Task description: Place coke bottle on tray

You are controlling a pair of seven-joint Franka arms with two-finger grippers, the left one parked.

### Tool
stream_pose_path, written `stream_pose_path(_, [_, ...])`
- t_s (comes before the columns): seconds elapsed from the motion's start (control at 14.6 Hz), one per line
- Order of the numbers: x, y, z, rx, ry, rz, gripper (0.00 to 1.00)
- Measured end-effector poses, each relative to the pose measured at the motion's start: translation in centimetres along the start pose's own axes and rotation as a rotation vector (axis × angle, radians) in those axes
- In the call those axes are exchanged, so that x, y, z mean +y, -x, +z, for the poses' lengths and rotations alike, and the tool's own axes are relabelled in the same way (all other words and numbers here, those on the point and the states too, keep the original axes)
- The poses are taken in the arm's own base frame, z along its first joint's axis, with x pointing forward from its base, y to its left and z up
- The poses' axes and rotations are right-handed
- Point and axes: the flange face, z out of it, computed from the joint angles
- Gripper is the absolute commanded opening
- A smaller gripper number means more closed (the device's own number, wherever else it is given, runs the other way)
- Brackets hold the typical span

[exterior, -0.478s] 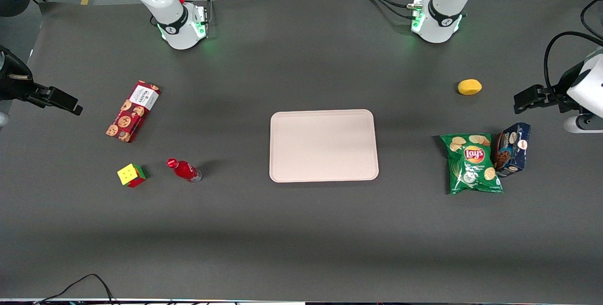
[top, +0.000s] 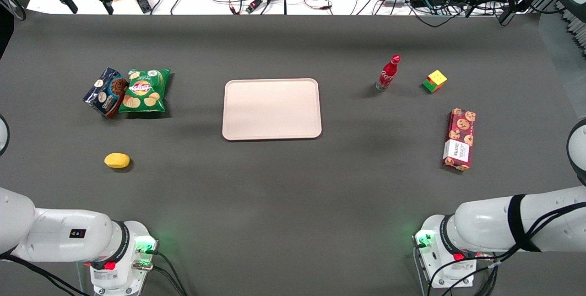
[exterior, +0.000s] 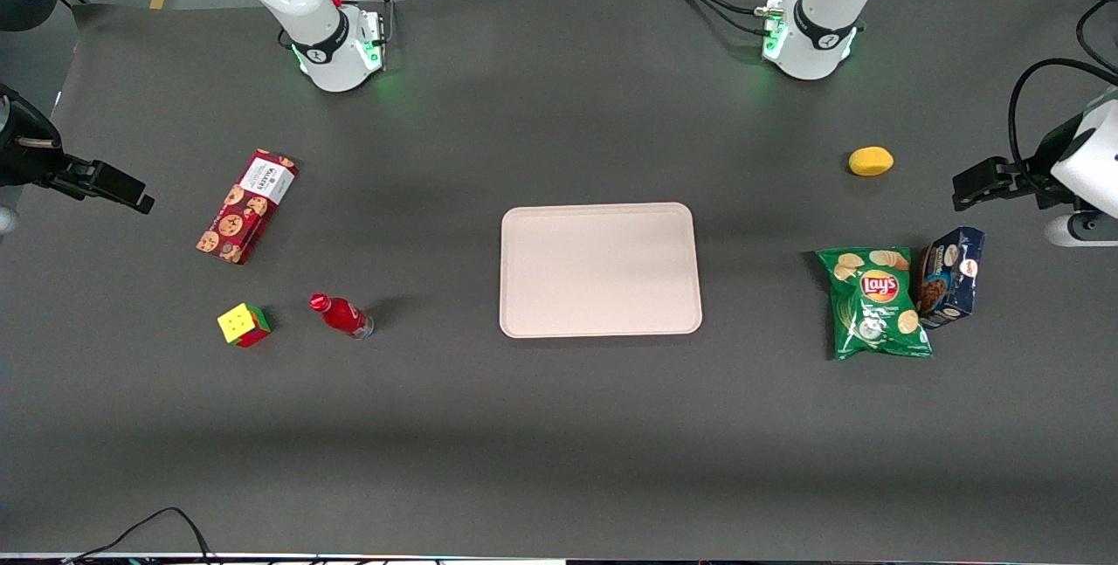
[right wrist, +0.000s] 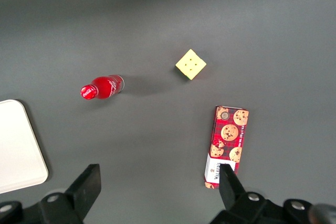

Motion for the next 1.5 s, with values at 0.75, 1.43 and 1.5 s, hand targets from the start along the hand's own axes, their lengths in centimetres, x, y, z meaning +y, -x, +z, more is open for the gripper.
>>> stream_pose_path(0.75, [-0.3, -0.1, 0.5, -0.010, 0.002, -0.004, 1.00])
stream_pose_path(1.43, [-10.8, 3.1, 0.5, -0.022, 0.010, -0.204, 1.00])
stream_pose_path(1.5, [-11.8, 3.4, 1.0, -0.034, 0.014, -0.222, 1.00])
